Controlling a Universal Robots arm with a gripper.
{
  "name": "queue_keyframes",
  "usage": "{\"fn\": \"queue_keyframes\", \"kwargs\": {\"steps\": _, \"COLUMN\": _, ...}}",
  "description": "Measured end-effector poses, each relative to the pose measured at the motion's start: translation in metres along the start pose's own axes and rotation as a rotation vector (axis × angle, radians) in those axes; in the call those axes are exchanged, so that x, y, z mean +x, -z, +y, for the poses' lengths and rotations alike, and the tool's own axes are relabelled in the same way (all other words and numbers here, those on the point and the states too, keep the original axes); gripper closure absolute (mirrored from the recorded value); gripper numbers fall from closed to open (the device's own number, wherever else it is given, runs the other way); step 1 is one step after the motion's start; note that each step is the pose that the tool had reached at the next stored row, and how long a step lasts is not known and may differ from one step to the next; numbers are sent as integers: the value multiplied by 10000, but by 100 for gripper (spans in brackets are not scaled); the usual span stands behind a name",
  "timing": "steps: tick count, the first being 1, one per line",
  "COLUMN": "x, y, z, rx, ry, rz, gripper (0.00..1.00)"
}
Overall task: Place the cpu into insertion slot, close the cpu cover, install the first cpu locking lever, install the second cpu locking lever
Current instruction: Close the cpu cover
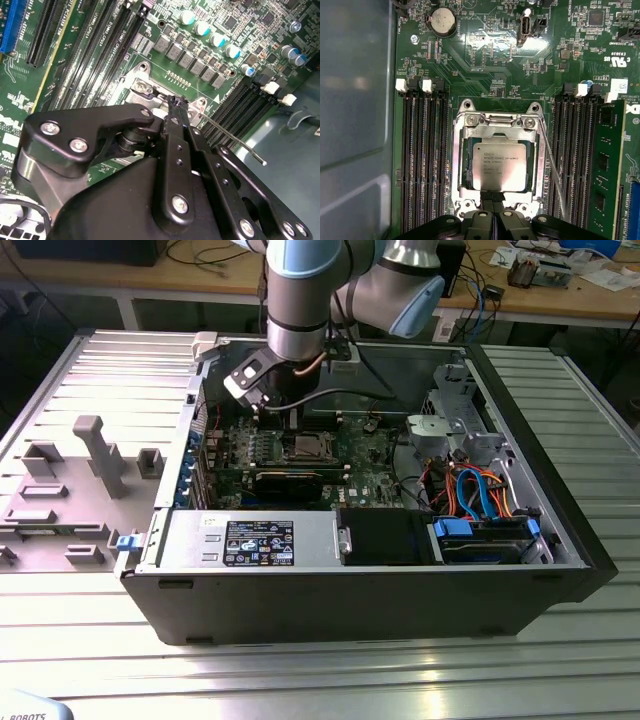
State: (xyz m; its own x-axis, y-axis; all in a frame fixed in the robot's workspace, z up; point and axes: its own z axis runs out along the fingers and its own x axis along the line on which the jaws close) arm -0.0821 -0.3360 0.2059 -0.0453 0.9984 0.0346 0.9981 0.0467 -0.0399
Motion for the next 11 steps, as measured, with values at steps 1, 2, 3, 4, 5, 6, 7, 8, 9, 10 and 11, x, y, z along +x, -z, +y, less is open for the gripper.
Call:
{"fn": "queue_keyframes", "kwargs": {"steps": 1, "x": -1, "y": -5, "z": -1, "rx": 2, "ry": 3, "rz": 0, "gripper": 89}}
{"fn": "queue_keyframes", "kwargs": {"steps": 2, "x": -1, "y": -7, "z": -3, "rx": 1, "ry": 5, "rz": 2, "gripper": 89}}
{"fn": "queue_keyframes", "kwargs": {"steps": 3, "x": 0, "y": -9, "z": -7, "rx": -2, "ry": 4, "rz": 5, "gripper": 89}}
{"fn": "queue_keyframes", "kwargs": {"steps": 4, "x": 1, "y": -10, "z": -12, "rx": -3, "ry": 6, "rz": 13, "gripper": 89}}
{"fn": "queue_keyframes", "kwargs": {"steps": 5, "x": 1, "y": -11, "z": -21, "rx": -4, "ry": 7, "rz": 28, "gripper": 89}}
{"fn": "queue_keyframes", "kwargs": {"steps": 6, "x": 2, "y": -11, "z": -28, "rx": -5, "ry": 7, "rz": 33, "gripper": 89}}
{"fn": "queue_keyframes", "kwargs": {"steps": 7, "x": 2, "y": -10, "z": -34, "rx": -4, "ry": 7, "rz": 37, "gripper": 89}}
{"fn": "queue_keyframes", "kwargs": {"steps": 8, "x": 2, "y": -2, "z": -37, "rx": -6, "ry": 7, "rz": 44, "gripper": 89}}
{"fn": "queue_keyframes", "kwargs": {"steps": 9, "x": 3, "y": 7, "z": -37, "rx": -10, "ry": 8, "rz": 49, "gripper": 89}}
{"fn": "queue_keyframes", "kwargs": {"steps": 10, "x": 3, "y": 18, "z": -38, "rx": -8, "ry": 8, "rz": 44, "gripper": 89}}
{"fn": "queue_keyframes", "kwargs": {"steps": 11, "x": 3, "y": 30, "z": -39, "rx": -5, "ry": 7, "rz": 40, "gripper": 89}}
